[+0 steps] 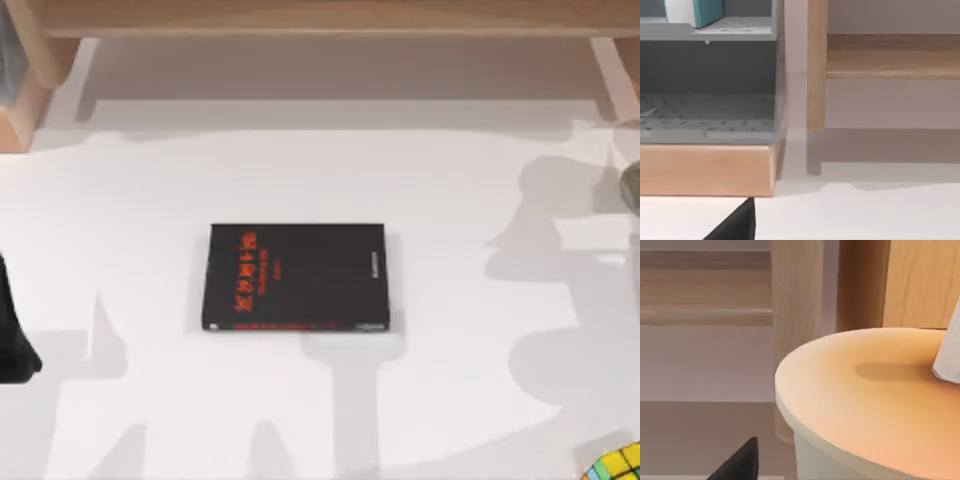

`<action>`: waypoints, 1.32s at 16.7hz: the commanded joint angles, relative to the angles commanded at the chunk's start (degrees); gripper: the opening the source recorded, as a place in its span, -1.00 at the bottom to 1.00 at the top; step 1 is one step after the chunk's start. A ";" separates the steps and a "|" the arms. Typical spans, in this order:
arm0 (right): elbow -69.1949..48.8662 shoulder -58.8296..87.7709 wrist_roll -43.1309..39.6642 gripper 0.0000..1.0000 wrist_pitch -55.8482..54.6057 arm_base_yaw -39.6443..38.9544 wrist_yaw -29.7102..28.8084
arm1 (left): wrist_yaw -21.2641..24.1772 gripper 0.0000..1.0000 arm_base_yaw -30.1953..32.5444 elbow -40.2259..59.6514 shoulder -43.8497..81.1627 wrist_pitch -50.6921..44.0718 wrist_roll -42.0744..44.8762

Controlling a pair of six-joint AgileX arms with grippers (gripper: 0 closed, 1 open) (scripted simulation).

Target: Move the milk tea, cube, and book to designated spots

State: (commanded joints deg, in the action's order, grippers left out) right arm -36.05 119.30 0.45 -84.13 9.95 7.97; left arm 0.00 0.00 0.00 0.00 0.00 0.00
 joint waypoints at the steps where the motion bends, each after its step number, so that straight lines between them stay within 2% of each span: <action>1: 0.90 -0.41 -0.02 1.00 -0.58 0.12 0.10 | 0.00 1.00 0.00 0.00 0.00 0.00 0.00; 10: 4.89 -1.86 0.02 1.00 -2.67 0.34 0.56 | 0.00 1.00 0.00 0.00 0.00 0.00 0.00; 22: 8.38 -18.76 0.12 1.00 10.64 0.94 1.42 | 0.00 1.00 0.00 0.00 0.00 0.00 0.00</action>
State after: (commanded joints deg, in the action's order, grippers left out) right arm -27.67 100.54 0.57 -73.49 10.89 9.39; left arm 0.00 0.00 0.00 0.00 0.00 0.00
